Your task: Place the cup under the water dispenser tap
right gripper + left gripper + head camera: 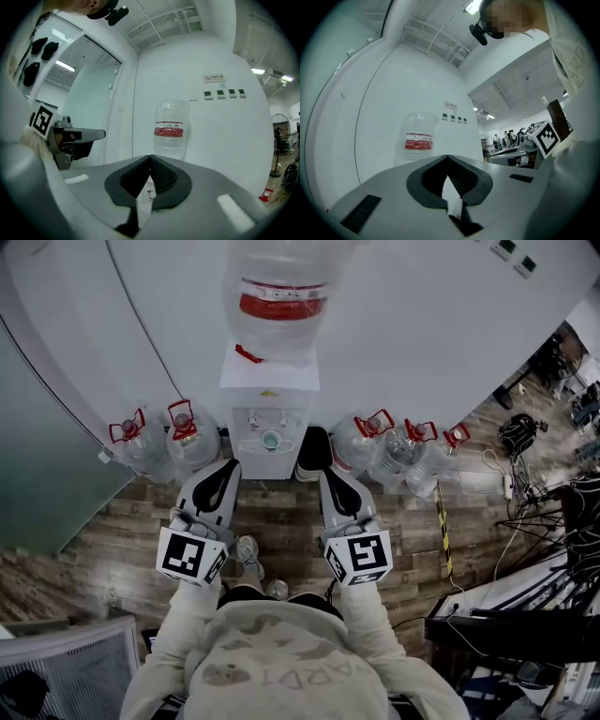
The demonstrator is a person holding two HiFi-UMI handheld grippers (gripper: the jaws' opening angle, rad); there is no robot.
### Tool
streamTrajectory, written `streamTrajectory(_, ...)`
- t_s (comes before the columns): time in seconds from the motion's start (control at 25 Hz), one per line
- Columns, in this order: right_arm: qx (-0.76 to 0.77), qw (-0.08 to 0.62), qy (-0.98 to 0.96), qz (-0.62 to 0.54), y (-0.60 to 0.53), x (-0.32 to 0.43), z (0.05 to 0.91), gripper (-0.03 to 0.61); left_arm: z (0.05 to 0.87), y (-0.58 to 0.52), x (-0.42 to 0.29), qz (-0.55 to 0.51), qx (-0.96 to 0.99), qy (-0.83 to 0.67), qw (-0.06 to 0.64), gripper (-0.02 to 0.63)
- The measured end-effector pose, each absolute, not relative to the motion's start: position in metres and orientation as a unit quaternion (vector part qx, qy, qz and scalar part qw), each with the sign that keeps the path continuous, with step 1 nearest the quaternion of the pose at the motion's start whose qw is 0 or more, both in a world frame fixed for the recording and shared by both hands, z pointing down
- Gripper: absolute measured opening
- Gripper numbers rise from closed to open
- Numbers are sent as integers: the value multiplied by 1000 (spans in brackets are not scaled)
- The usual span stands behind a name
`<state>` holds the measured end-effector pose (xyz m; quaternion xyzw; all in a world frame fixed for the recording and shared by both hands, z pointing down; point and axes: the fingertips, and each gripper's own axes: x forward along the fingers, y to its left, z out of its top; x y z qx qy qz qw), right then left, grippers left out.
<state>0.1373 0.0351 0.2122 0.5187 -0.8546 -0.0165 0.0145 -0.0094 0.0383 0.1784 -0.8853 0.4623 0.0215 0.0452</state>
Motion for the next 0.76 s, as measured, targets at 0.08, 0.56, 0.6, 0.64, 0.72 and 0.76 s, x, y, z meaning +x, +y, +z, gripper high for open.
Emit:
streamTrajectory(0.08, 520, 12, -854, -19, 39, 138, 209, 9, 176, 42, -9, 25, -885, 462, 46, 6)
streamTrajectory(0.56, 522, 4, -852, -32, 56, 139, 199, 9, 173, 57, -5, 30, -889, 455, 46, 6)
streamTrajectory(0.6, 521, 4, -853, -33, 57, 138, 199, 9, 173, 58, -4, 31, -889, 455, 46, 6)
streamTrajectory(0.64, 520, 3, -853, -33, 58, 138, 199, 9, 174, 59, -4, 30, -889, 455, 46, 6)
streamTrajectory(0.72, 519, 3, -854, -34, 60, 138, 199, 9, 174, 62, -3, 30, -889, 454, 46, 5)
streamTrajectory(0.76, 519, 3, -854, -35, 61, 138, 199, 9, 174, 63, -3, 30, -889, 454, 46, 6)
